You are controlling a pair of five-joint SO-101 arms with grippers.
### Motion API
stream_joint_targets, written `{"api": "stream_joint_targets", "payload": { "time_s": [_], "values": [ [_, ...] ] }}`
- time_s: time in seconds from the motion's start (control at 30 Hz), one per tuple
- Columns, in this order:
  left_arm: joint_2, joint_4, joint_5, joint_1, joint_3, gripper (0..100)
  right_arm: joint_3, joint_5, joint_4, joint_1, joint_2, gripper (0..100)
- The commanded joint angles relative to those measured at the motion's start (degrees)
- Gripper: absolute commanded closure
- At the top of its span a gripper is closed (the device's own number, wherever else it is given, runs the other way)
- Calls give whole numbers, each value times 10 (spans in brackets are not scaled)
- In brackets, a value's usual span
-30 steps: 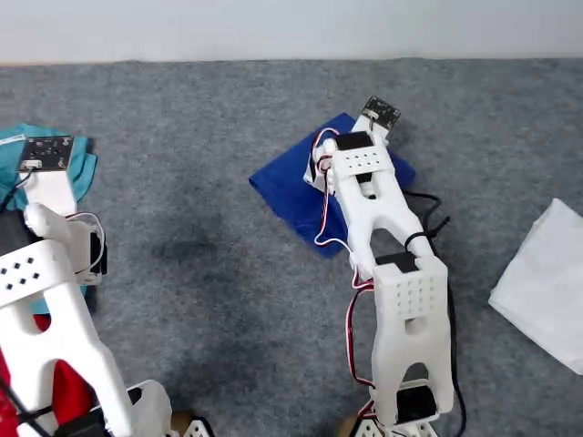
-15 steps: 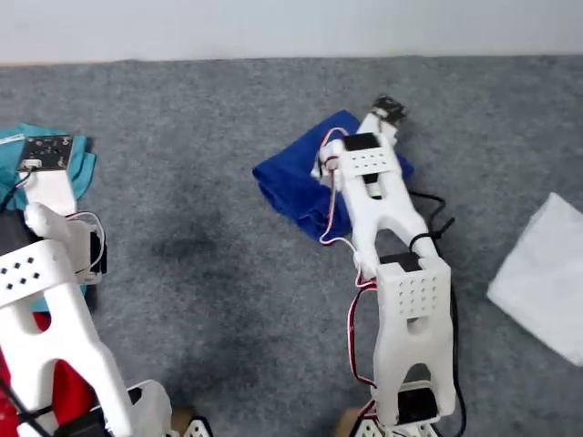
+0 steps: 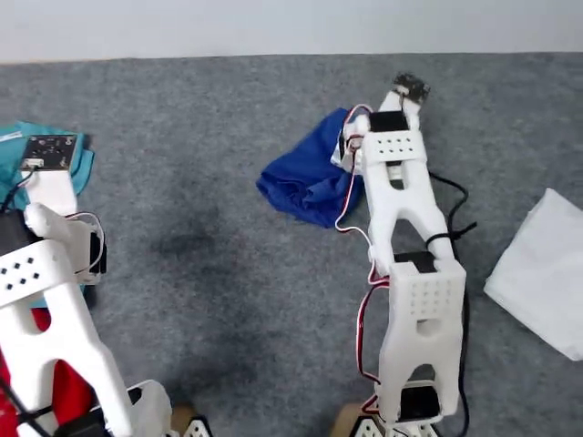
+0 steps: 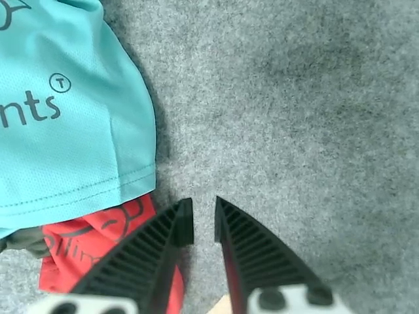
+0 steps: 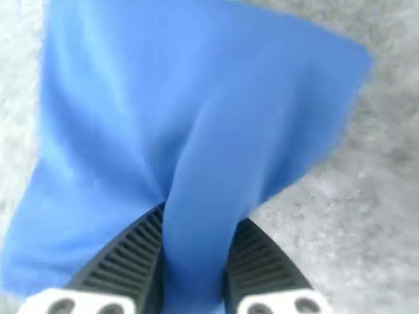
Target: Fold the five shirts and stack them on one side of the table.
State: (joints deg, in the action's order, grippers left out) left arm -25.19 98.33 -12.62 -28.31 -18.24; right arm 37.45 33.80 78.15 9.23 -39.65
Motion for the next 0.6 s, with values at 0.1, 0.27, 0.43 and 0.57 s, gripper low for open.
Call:
{"api": "stream_joint_targets", "payload": {
  "time_s": [0.1, 0.27, 0.43, 0.57],
  "values": [
    [-18, 8, -4, 0, 3, 927, 40, -99, 98, -32, 128, 989],
    [-18, 9, -2, 0, 3, 927, 40, -188, 160, -102, 175, 989],
    [-18, 9, -2, 0, 3, 927, 40, -268, 175, -183, 188, 989],
    [-16, 9, -2, 1, 3, 927, 38, -323, 172, -240, 187, 989]
  ]
}}
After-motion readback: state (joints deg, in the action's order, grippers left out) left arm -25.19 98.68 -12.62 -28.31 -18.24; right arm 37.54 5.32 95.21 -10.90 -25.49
